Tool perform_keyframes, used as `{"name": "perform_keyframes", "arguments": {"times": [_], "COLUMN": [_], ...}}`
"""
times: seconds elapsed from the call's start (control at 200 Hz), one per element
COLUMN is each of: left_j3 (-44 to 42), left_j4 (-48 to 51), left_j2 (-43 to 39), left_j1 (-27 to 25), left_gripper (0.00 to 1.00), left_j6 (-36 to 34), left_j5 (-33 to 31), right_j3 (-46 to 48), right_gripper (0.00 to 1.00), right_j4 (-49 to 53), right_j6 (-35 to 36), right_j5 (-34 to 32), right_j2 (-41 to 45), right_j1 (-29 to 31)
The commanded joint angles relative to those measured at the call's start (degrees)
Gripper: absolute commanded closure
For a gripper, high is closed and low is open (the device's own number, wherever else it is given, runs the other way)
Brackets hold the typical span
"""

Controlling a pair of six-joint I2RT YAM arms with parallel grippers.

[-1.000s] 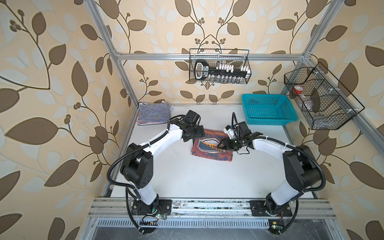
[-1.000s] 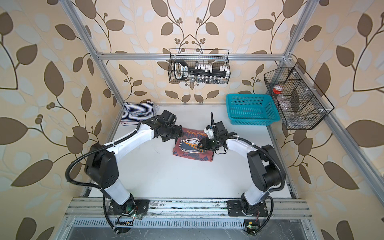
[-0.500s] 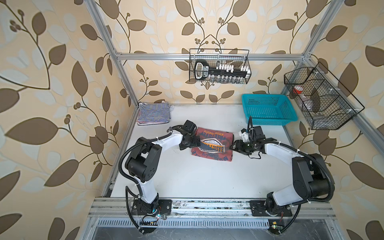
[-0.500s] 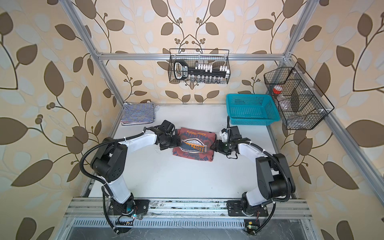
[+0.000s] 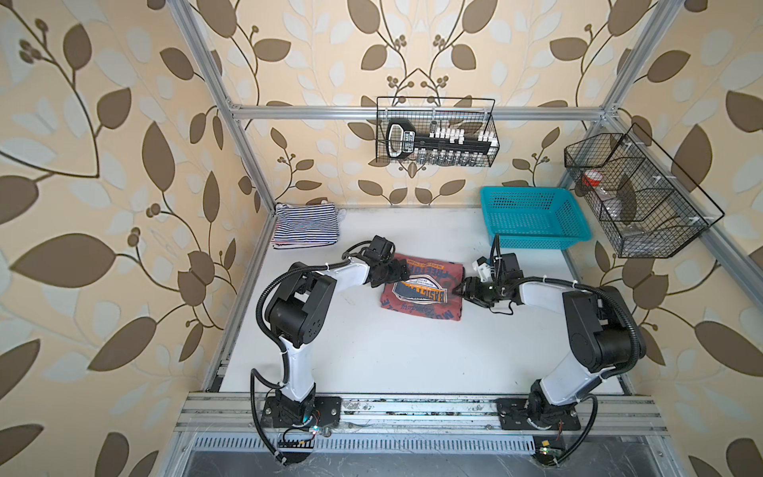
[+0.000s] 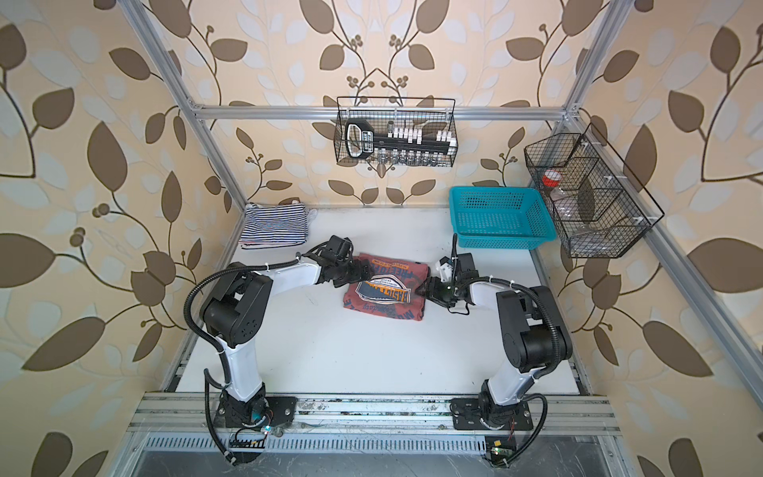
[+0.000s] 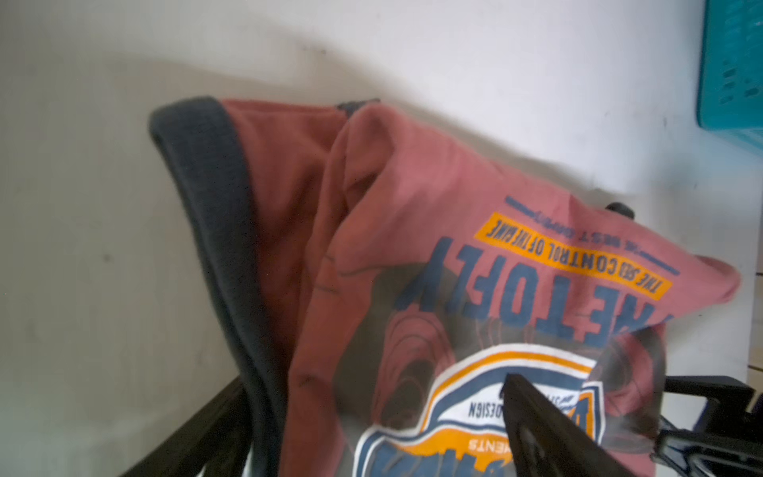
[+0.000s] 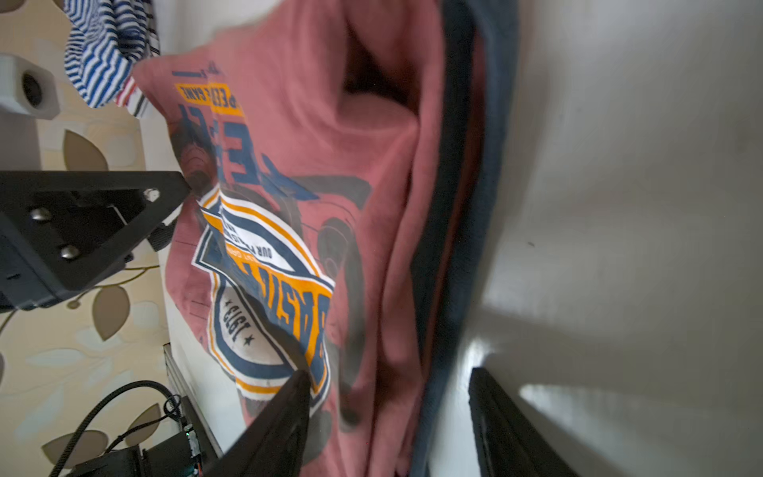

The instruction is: Fold and stack the tank tops

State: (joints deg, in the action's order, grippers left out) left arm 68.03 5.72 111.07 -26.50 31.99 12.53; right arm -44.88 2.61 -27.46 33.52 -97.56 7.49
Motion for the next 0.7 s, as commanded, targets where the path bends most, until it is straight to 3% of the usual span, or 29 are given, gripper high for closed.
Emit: {"name": "perform_keyframes", "arguments": {"times": [0.0,0.31,0.45,0.59,0.695], "left_j3": [-4.1,-6.8,-7.7,-5.9,-5.5], "left_j4": [5.6,7.6,7.4,9.3,10.4], "left_j2": [7.0,10.1,11.6,14.3,15.4], "left_j1": [-0.3,-3.0,-4.6,-6.0,-6.2], "left_gripper": [0.1,0.2,0.29,0.41,0.59], "left_j6": [2.6,2.3,2.7,2.9,3.8], "left_j5": [4.0,5.8,5.9,5.7,4.7], "right_j3": [0.9,-0.1,-1.4,-2.4,-2.6], "right_gripper": [0.37,0.38,0.38,0.38,0.38], "right_j4": [0.3,-2.9,-3.3,-3.8,-4.1], "right_j6": [-1.2,-2.9,-3.2,-3.5,-3.5], "right_j5": [-1.3,-0.5,-0.1,0.2,0.3], "right_j2": [-4.5,-9.6,-11.3,-12.8,-12.8], "right_j1": [0.5,1.7,2.2,2.6,2.5]}}
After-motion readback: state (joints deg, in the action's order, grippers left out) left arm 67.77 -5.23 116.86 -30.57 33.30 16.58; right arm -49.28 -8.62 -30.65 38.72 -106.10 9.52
